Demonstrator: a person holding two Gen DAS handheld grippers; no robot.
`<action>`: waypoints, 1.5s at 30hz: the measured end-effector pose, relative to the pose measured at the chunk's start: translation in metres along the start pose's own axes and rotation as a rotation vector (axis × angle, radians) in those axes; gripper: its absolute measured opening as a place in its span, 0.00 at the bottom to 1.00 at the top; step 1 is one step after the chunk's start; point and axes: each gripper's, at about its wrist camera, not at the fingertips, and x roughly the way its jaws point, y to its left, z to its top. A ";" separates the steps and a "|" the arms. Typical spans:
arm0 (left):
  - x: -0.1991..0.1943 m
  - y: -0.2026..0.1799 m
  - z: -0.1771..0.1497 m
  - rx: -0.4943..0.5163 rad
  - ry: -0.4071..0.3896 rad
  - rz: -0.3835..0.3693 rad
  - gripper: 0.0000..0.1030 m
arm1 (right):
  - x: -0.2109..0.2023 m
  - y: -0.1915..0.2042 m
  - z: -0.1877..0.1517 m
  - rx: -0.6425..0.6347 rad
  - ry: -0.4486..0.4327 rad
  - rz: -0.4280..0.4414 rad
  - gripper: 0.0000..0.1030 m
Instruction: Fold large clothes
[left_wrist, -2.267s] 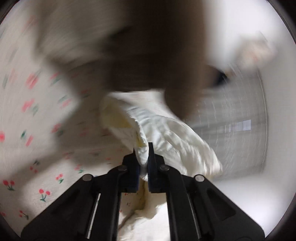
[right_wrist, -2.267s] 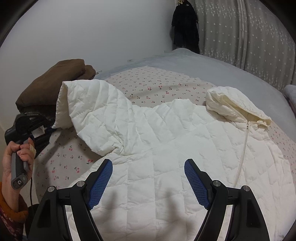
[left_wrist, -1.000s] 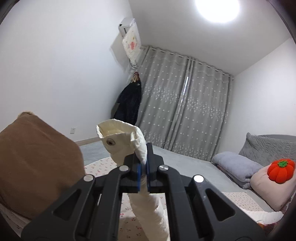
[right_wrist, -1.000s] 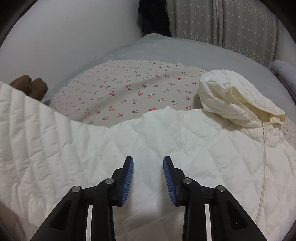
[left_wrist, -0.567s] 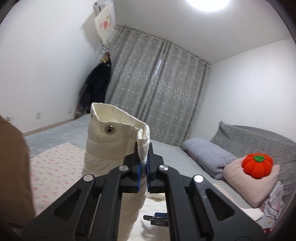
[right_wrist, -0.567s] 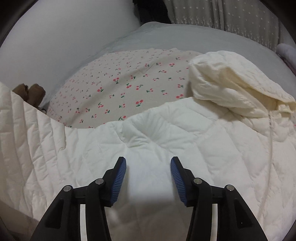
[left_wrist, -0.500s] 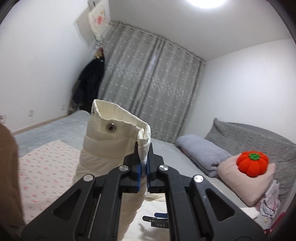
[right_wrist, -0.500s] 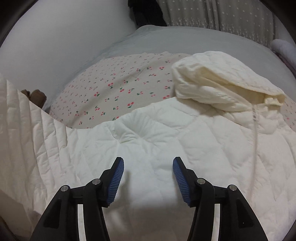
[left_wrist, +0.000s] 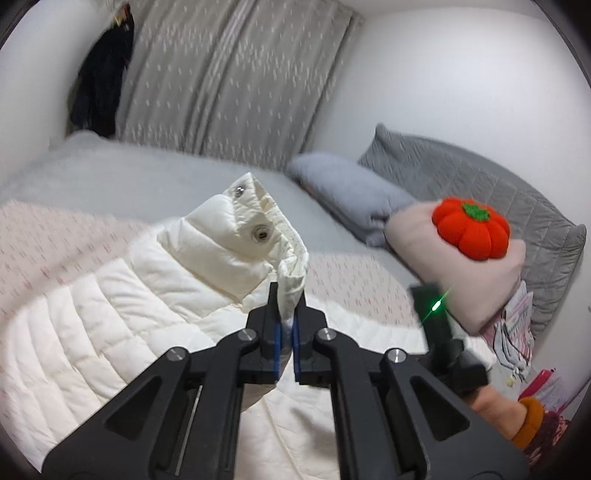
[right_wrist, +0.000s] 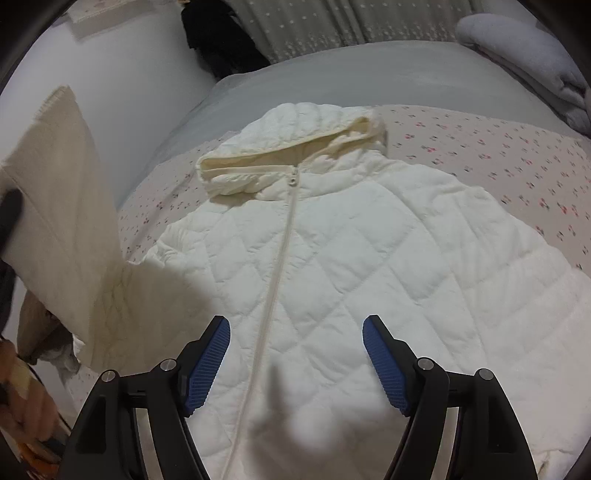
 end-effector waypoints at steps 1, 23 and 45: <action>0.013 -0.003 -0.011 -0.004 0.042 -0.006 0.05 | -0.005 -0.010 -0.003 0.013 -0.003 -0.006 0.74; -0.003 -0.031 -0.085 0.067 0.465 -0.138 0.64 | -0.015 -0.091 -0.036 0.334 -0.008 0.333 0.74; -0.066 0.135 -0.061 -0.053 0.282 0.431 0.33 | -0.043 -0.039 -0.017 0.031 -0.208 -0.014 0.07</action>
